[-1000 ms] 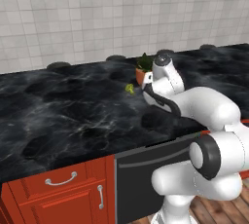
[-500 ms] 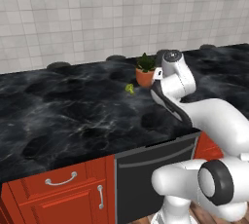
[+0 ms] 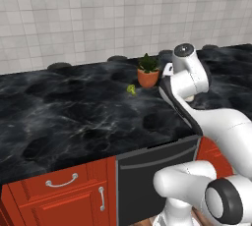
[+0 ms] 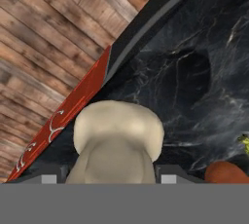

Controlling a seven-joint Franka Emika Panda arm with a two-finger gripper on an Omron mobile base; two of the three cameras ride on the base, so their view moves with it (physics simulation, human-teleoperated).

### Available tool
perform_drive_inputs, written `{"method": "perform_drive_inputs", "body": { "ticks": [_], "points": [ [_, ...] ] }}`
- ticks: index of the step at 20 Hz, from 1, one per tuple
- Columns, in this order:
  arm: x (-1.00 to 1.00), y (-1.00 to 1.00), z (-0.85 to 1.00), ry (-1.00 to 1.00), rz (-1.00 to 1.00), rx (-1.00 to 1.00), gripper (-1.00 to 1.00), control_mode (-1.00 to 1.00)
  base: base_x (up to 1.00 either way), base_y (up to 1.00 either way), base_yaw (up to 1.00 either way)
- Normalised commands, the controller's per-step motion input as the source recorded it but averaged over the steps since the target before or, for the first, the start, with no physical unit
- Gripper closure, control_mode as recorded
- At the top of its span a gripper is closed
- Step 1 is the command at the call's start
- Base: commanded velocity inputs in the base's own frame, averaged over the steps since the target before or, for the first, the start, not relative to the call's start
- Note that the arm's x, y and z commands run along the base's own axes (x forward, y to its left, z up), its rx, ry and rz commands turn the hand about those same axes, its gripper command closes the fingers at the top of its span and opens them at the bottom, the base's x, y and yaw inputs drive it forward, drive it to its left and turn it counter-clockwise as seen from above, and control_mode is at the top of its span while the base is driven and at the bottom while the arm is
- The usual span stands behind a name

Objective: Pick the candle and jar from the dining table and place them in the open cabinet. Close the cabinet after placing the objects.

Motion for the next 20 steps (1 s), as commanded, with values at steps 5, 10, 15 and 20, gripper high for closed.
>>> {"method": "perform_drive_inputs", "body": {
  "ticks": [5,10,15,20],
  "points": [
    [-0.02,0.0,0.01,0.01,-0.02,0.0,1.0,-1.0,0.0,0.0,0.0],
    [0.0,0.0,0.0,0.0,0.0,0.0,1.0,-1.0,0.0,0.0,0.0],
    [-0.06,0.0,0.0,-0.02,-0.03,0.0,1.0,1.0,-0.14,0.0,-0.18],
    [0.0,0.0,0.0,0.0,0.0,0.0,1.0,1.0,-0.13,-0.07,-0.47]
  ]
}}
